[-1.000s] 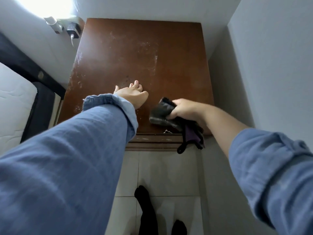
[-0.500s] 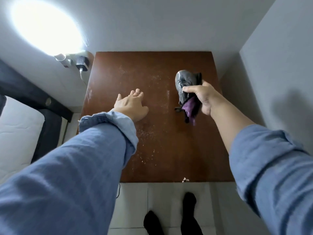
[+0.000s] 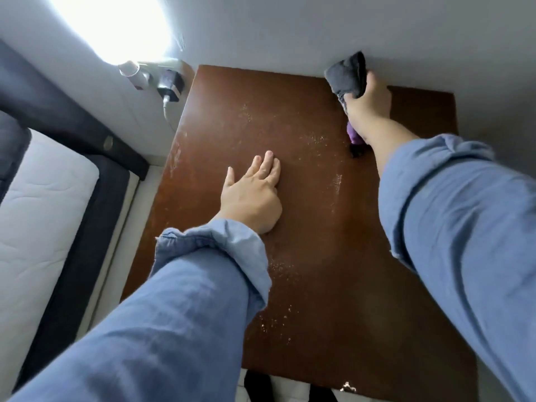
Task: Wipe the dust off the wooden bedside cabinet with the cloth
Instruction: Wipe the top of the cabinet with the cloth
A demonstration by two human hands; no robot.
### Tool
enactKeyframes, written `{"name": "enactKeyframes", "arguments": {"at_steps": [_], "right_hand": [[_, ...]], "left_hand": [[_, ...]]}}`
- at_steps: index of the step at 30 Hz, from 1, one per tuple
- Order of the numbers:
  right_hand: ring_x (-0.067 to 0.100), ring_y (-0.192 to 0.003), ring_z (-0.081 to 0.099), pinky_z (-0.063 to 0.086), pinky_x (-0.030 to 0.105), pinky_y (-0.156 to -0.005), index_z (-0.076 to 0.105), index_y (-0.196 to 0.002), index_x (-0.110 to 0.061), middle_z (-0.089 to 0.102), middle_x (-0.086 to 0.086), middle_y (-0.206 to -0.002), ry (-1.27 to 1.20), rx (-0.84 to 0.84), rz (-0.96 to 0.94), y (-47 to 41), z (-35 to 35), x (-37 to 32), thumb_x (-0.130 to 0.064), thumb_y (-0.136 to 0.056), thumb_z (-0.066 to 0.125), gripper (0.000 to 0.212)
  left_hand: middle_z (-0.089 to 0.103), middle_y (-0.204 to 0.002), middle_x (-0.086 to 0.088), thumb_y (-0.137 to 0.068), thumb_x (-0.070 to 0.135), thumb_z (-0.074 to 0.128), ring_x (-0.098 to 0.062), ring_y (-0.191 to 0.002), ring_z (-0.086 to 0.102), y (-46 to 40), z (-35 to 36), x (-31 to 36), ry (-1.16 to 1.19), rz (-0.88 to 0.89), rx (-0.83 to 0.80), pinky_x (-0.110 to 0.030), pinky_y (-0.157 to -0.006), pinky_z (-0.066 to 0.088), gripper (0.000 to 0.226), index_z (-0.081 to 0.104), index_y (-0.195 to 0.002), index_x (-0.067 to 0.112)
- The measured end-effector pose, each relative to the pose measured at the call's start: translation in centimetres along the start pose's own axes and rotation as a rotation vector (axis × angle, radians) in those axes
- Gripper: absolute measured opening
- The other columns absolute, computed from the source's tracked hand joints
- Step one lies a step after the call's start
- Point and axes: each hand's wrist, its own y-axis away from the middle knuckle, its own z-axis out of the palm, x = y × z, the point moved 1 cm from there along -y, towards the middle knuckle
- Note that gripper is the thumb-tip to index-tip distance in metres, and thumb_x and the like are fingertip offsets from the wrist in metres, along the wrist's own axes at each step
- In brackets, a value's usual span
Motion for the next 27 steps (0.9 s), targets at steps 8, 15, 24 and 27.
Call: {"name": "enactKeyframes", "arguments": {"at_steps": [8, 15, 24, 27], "right_hand": [[0.038, -0.109, 0.058, 0.048, 0.038, -0.097, 0.053, -0.124, -0.031, 0.059, 0.016, -0.121, 0.183, -0.203, -0.052, 2.5, 0.8, 0.9, -0.023, -0.076, 0.051, 0.049], [0.040, -0.105, 0.054, 0.040, 0.033, -0.100, 0.053, -0.128, -0.039, 0.049, 0.011, -0.107, 0.172, -0.390, -0.048, 18.9, -2.0, 3.3, -0.012, -0.081, 0.052, 0.055], [0.039, -0.095, 0.056, 0.040, 0.032, -0.092, 0.058, -0.122, -0.038, 0.043, 0.003, -0.092, 0.138, -0.351, -0.085, 24.9, -2.4, 5.1, -0.012, -0.081, 0.054, 0.049], [0.038, -0.099, 0.056, 0.039, 0.031, -0.095, 0.059, -0.120, -0.041, 0.049, 0.007, -0.096, 0.102, -0.341, -0.058, 25.0, -2.5, 5.1, -0.012, -0.081, 0.052, 0.049]], "left_hand": [[-0.012, -0.160, 0.009, -0.096, 0.021, 0.025, -0.012, -0.147, -0.008, -0.1, -0.4, 0.2, -0.018, -0.025, -0.026, -0.055, -0.115, -0.006, 0.061, 0.000, -0.152, 0.024], [-0.009, -0.161, 0.005, -0.097, 0.019, 0.028, -0.016, -0.148, -0.003, -0.3, -2.3, 0.6, -0.080, -0.044, -0.160, -0.062, -0.113, -0.003, 0.060, 0.003, -0.152, 0.020], [-0.004, -0.162, 0.003, -0.095, 0.017, 0.028, -0.014, -0.148, -0.003, 0.8, -2.2, 0.8, -0.135, -0.042, -0.097, -0.056, -0.115, -0.008, 0.062, 0.006, -0.152, 0.018], [-0.003, -0.162, 0.001, -0.092, 0.016, 0.028, -0.012, -0.148, -0.003, 3.6, -1.4, 0.7, -0.169, -0.043, -0.034, -0.050, -0.117, -0.010, 0.064, 0.005, -0.152, 0.016]]}}
